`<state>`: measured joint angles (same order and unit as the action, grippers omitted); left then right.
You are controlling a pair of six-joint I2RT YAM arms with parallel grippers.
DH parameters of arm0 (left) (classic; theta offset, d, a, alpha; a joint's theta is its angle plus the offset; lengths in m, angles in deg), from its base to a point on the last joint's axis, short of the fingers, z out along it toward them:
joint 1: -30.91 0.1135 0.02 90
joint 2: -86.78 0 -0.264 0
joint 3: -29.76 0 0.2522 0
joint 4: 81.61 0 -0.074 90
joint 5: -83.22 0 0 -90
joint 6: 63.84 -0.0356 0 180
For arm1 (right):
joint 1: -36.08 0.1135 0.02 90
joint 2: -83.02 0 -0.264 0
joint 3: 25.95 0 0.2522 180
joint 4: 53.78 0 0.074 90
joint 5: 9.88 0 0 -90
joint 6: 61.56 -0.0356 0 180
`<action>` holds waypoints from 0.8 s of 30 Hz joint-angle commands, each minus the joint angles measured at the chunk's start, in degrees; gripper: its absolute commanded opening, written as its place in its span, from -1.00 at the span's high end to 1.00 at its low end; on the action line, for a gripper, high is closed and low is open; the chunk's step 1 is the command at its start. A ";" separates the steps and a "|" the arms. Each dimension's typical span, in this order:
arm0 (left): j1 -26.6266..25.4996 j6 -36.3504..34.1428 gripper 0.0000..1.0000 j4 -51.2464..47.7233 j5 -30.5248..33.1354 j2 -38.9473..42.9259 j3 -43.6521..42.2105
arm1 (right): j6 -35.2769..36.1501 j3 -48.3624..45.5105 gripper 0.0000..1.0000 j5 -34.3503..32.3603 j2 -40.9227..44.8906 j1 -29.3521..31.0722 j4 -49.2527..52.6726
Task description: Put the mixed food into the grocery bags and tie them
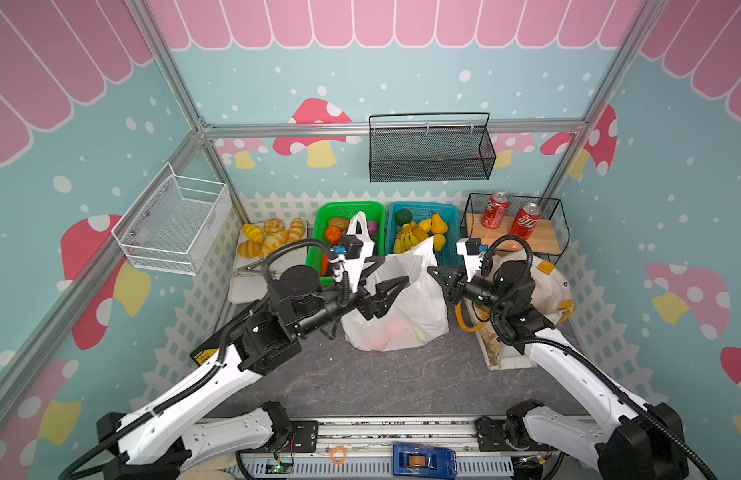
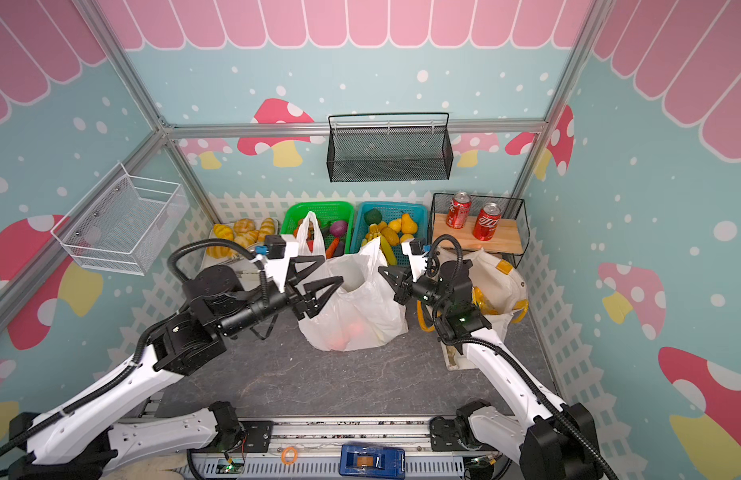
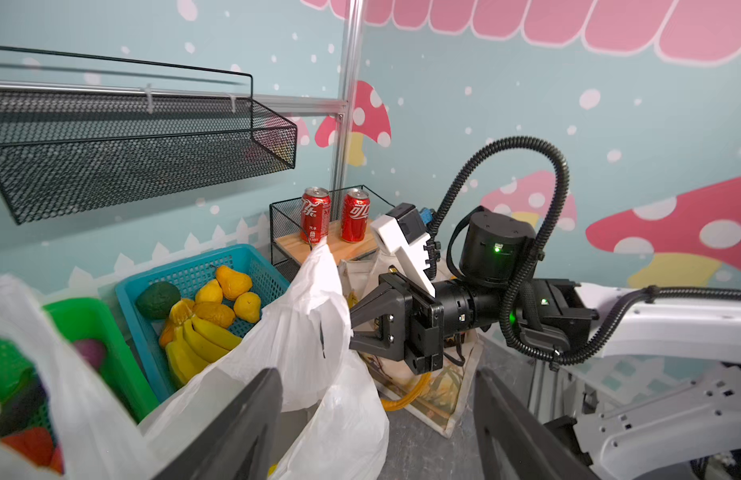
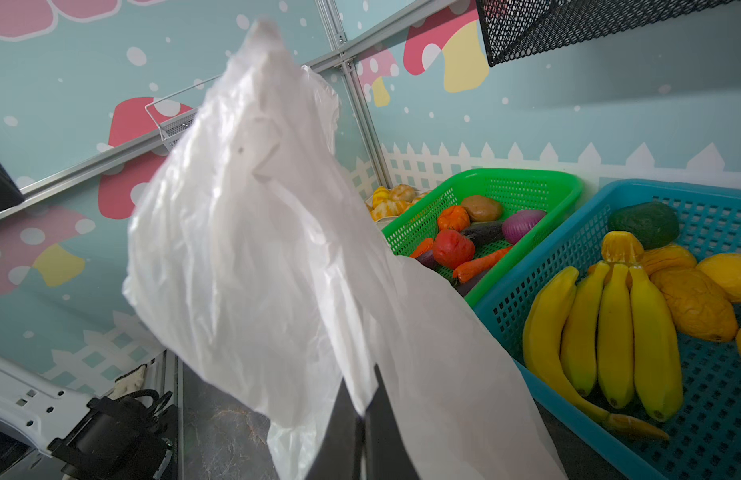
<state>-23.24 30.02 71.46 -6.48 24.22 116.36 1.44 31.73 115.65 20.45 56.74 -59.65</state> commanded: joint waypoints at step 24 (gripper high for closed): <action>10.21 -4.15 -0.48 -0.20 -10.40 -22.87 14.37 | 1.60 -2.09 1.00 0.34 2.73 -0.01 -2.79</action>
<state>-14.11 22.67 70.13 -9.80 2.80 128.99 2.09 30.18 115.71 22.24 56.74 -60.97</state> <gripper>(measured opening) 0.747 0.054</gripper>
